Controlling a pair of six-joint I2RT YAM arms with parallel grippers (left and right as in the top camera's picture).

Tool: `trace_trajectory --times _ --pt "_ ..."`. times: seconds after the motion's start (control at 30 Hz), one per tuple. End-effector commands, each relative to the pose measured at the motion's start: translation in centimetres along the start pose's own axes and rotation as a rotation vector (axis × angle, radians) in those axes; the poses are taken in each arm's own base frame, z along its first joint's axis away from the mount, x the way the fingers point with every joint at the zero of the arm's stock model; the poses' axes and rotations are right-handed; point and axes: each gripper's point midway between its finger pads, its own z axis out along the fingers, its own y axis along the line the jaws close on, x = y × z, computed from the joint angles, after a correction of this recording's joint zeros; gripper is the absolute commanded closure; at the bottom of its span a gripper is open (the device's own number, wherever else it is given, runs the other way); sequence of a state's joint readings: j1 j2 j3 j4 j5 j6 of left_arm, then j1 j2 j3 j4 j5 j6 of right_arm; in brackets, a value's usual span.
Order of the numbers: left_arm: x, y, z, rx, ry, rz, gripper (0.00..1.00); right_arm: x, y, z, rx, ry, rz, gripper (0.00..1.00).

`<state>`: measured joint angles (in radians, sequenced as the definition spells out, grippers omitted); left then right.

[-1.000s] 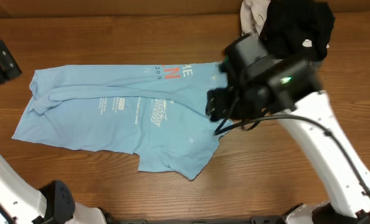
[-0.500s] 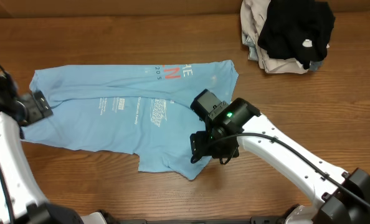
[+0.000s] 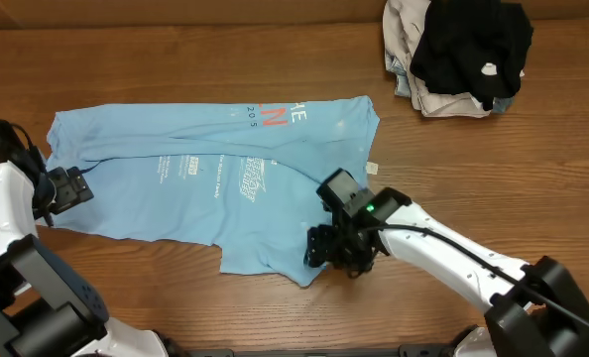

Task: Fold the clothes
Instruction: 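Grasp the T-shirt's right side with the right gripper and fold it leftward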

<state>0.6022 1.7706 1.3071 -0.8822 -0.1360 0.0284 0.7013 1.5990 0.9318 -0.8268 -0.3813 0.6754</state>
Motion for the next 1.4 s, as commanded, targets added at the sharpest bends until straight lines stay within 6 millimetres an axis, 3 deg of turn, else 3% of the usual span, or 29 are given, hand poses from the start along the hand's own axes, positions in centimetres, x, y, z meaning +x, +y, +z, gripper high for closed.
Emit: trace_trajectory --times 0.0,0.17,0.3,0.47,0.73,0.83,0.97,1.1,1.2,1.27,1.37 --pt "-1.1 0.5 1.1 -0.034 -0.03 -0.011 0.0 1.1 1.0 0.3 -0.087 0.047 0.048 0.3" --pt "-2.7 0.3 2.8 -0.034 -0.07 0.007 0.0 0.7 1.6 0.4 -0.118 0.033 0.034 0.33" --pt "-2.2 0.3 5.0 -0.035 -0.026 0.001 0.0 0.6 1.7 0.4 -0.125 0.032 0.049 0.34" --pt "0.5 2.6 7.7 -0.042 0.094 -0.183 0.01 0.8 2.1 0.5 -0.129 0.03 0.033 0.34" --pt "1.9 6.3 8.9 -0.064 0.129 -0.361 0.06 0.6 2.0 0.5 -0.127 0.022 0.032 0.35" --pt "1.3 6.7 9.0 -0.046 0.1 -0.381 0.19 0.5 1.9 0.5 -0.118 0.014 0.033 0.38" --pt "0.7 6.8 9.4 -0.043 0.07 -0.385 0.44 0.4 1.9 0.5 -0.118 0.014 0.033 0.4" --pt "0.9 6.5 10.1 -0.036 0.082 -0.383 0.67 0.5 1.9 0.5 -0.118 0.016 0.06 0.47" --pt "1.1 6.0 10.6 -0.012 0.095 -0.383 0.78 0.5 1.9 0.5 -0.118 0.018 0.089 0.51" --pt "1.2 5.6 10.8 0.009 0.103 -0.382 0.91 0.4 2.0 0.5 -0.12 0.015 0.11 0.52" --pt "1.2 5.2 10.9 0.032 0.106 -0.384 0.96 0.1 2.2 0.5 -0.13 0.009 0.139 0.52"
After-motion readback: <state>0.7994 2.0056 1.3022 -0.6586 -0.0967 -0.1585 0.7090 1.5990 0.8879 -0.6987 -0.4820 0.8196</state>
